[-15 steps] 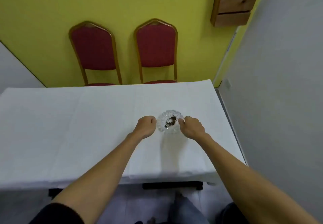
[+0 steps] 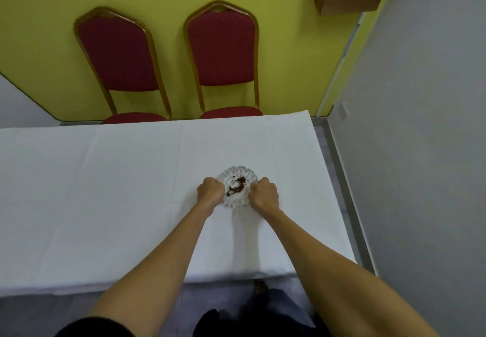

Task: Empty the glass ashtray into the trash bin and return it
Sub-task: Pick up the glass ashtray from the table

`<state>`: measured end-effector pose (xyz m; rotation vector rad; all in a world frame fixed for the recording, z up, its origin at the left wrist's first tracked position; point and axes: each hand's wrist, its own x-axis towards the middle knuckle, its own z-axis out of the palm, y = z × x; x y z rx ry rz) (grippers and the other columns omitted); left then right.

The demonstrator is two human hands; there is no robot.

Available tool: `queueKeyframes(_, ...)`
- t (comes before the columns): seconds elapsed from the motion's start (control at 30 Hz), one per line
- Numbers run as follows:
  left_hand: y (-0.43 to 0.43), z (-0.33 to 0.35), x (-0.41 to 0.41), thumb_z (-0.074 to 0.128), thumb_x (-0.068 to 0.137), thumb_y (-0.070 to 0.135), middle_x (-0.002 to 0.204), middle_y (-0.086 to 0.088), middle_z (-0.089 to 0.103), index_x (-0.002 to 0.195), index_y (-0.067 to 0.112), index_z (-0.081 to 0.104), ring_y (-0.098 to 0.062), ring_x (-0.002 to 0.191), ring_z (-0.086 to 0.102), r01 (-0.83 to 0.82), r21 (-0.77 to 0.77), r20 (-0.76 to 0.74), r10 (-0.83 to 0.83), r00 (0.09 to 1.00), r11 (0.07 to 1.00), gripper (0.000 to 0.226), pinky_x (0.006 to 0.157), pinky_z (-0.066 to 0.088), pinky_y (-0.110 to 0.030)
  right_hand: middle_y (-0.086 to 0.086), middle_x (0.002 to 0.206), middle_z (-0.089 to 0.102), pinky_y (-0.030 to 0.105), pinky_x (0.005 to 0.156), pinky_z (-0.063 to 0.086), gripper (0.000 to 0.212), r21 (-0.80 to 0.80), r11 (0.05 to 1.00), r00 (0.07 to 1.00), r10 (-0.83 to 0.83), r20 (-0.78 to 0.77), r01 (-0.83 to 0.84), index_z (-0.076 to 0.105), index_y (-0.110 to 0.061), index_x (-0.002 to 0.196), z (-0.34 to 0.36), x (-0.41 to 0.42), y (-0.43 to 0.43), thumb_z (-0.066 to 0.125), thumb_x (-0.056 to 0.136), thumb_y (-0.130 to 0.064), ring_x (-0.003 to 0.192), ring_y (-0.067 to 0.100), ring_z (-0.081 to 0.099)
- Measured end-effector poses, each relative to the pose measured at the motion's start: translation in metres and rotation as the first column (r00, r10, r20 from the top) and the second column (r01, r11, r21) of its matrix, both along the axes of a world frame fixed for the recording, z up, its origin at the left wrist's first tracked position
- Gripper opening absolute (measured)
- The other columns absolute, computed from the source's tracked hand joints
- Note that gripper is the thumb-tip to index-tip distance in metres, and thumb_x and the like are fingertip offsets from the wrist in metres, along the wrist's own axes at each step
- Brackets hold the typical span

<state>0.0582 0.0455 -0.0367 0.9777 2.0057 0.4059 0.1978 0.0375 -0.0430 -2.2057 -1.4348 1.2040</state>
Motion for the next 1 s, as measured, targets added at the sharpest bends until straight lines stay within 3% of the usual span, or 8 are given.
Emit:
queueKeyframes(0.07,-0.001,-0.004,-0.002,0.035,0.090,0.010,0.092,-0.015,0.065,0.086,0.003,0.058,-0.032,0.087,0.068,-0.028,-0.005,0.046,0.028,0.999,1.000,0.025,0.064,0.055,-0.038,0.023,0.122,0.057,0.038,0.083,0.045,0.031,0.008,0.998,0.998,0.068,0.016,-0.068,0.052,0.005,0.117,0.001,0.003,-0.002,0.042,0.099,-0.017,0.114,0.039,0.056)
queueKeyframes(0.13,-0.002,-0.005,-0.003,0.032,0.094,0.015,0.099,-0.016,0.066,0.102,-0.003,0.062,-0.029,0.084,0.063,-0.022,0.015,0.048,0.022,0.999,1.000,0.036,0.062,0.050,-0.035,0.023,0.117,0.060,0.037,0.079,0.042,0.026,0.016,0.993,0.993,0.113,0.027,-0.113,0.055,0.004,0.108,-0.001,0.007,-0.007,0.040,0.098,-0.015,0.112,0.039,0.056)
queueKeyframes(0.33,-0.012,0.004,0.009,0.024,0.105,0.027,0.096,-0.012,0.062,0.100,-0.001,0.064,-0.029,0.094,0.055,0.124,0.194,-0.070,-0.112,0.991,0.973,0.049,0.082,0.041,-0.036,0.021,0.101,0.062,0.033,0.070,0.039,0.022,0.068,0.997,0.999,0.034,-0.001,-0.034,0.044,-0.007,0.078,0.008,0.018,-0.030,0.040,0.098,-0.015,0.095,0.036,0.060)
queueKeyframes(0.43,-0.024,0.010,0.014,0.024,0.106,0.028,0.083,-0.011,0.060,0.084,0.003,0.057,-0.029,0.084,0.053,0.289,0.217,-0.118,-0.269,0.956,0.932,0.046,0.075,0.038,-0.034,0.016,0.096,0.058,0.040,0.073,0.048,0.019,0.049,0.992,0.991,-0.112,-0.076,0.116,0.046,-0.003,0.093,0.016,0.021,-0.051,0.036,0.097,-0.019,0.090,0.034,0.060)
queueKeyframes(0.57,-0.041,0.011,0.023,0.028,0.106,0.026,0.084,-0.010,0.061,0.081,0.008,0.052,-0.030,0.084,0.055,0.486,0.247,-0.149,-0.463,0.874,0.838,0.039,0.073,0.037,-0.032,0.021,0.102,0.063,0.052,0.077,0.057,0.024,0.041,0.965,0.960,-0.253,-0.119,0.259,0.044,0.001,0.109,0.023,0.027,-0.087,0.035,0.095,-0.017,0.089,0.039,0.067)
queueKeyframes(0.7,-0.068,0.011,0.040,0.029,0.105,0.028,0.090,-0.011,0.068,0.084,0.012,0.053,-0.032,0.086,0.062,0.596,0.298,-0.123,-0.589,0.798,0.745,0.036,0.074,0.041,-0.033,0.014,0.099,0.062,0.040,0.071,0.048,0.025,0.137,0.903,0.913,-0.399,-0.079,0.407,0.043,-0.002,0.118,0.028,0.033,-0.131,0.032,0.097,-0.011,0.086,0.032,0.061)
queueKeyframes(0.83,-0.100,0.016,0.066,0.027,0.106,0.033,0.085,-0.004,0.058,0.086,0.011,0.050,-0.024,0.082,0.053,0.659,0.347,-0.095,-0.674,0.732,0.667,0.038,0.072,0.037,-0.032,0.011,0.109,0.063,0.038,0.078,0.045,0.035,0.241,0.820,0.852,-0.520,-0.065,0.519,0.042,-0.008,0.131,0.031,0.037,-0.177,0.031,0.098,-0.011,0.094,0.030,0.058)
queueKeyframes(1.0,-0.133,0.012,0.098,0.025,0.106,0.037,0.090,-0.008,0.060,0.094,0.008,0.052,-0.026,0.086,0.056,0.781,0.319,-0.075,-0.807,0.586,0.538,0.041,0.072,0.036,-0.032,0.004,0.112,0.064,0.036,0.082,0.046,0.032,0.310,0.726,0.776,-0.627,-0.071,0.614,0.049,-0.015,0.125,0.030,0.058,-0.232,0.029,0.100,-0.020,0.100,0.027,0.060)
